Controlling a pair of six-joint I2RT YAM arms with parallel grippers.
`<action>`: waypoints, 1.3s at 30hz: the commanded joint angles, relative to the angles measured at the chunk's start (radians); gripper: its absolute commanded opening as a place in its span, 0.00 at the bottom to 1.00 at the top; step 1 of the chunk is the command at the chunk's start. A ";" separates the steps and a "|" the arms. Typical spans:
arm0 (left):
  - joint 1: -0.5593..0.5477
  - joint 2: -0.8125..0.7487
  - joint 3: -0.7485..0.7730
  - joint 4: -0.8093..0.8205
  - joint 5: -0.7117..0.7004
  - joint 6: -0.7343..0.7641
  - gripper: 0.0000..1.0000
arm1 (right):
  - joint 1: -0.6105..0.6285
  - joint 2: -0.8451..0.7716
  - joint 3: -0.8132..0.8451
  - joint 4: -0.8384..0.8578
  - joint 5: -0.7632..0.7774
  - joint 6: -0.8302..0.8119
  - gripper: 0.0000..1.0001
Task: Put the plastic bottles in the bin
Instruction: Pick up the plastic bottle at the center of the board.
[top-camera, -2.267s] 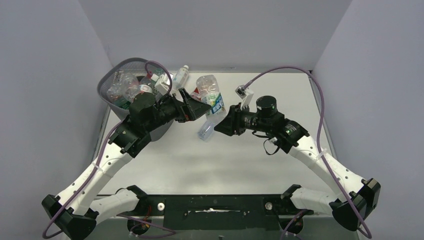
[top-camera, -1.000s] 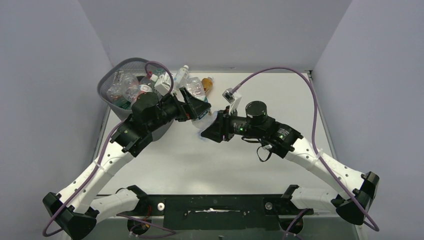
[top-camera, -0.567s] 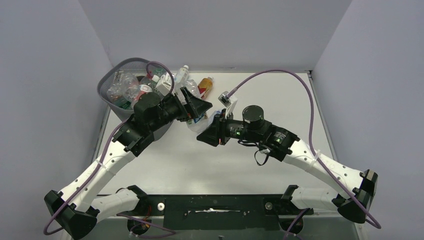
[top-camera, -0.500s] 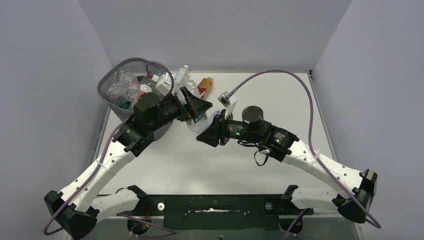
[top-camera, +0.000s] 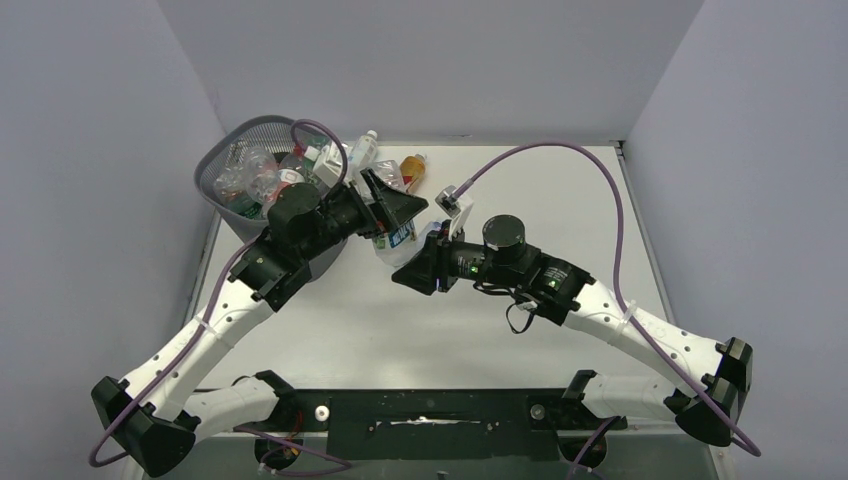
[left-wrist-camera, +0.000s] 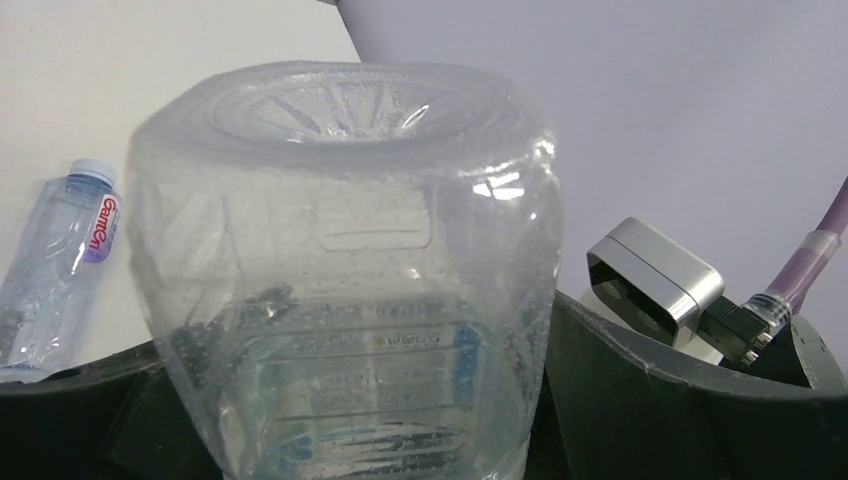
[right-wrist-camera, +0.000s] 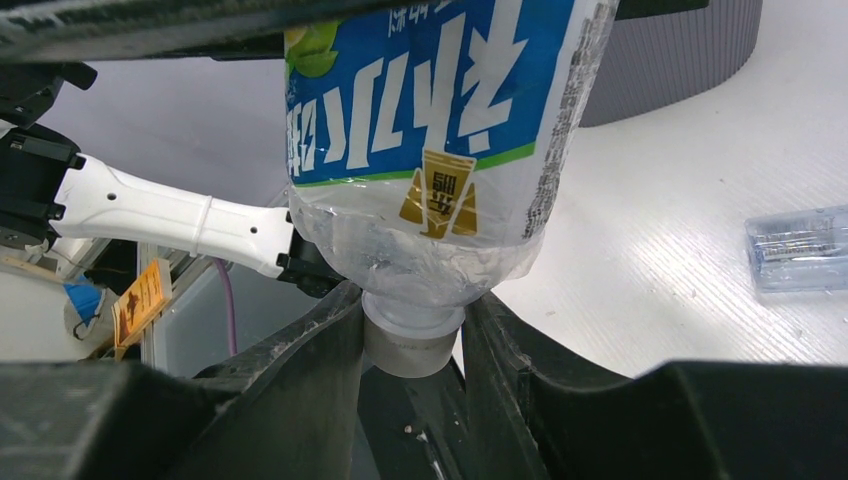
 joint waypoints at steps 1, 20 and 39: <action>-0.007 0.004 0.008 0.114 -0.005 -0.018 0.89 | 0.010 -0.033 0.000 0.079 -0.016 -0.023 0.19; -0.112 0.155 0.108 0.150 -0.047 0.021 0.89 | -0.004 -0.087 0.006 0.029 -0.014 -0.043 0.19; -0.162 0.119 0.118 0.040 -0.192 0.052 0.42 | -0.002 -0.116 -0.010 0.030 0.024 -0.008 0.55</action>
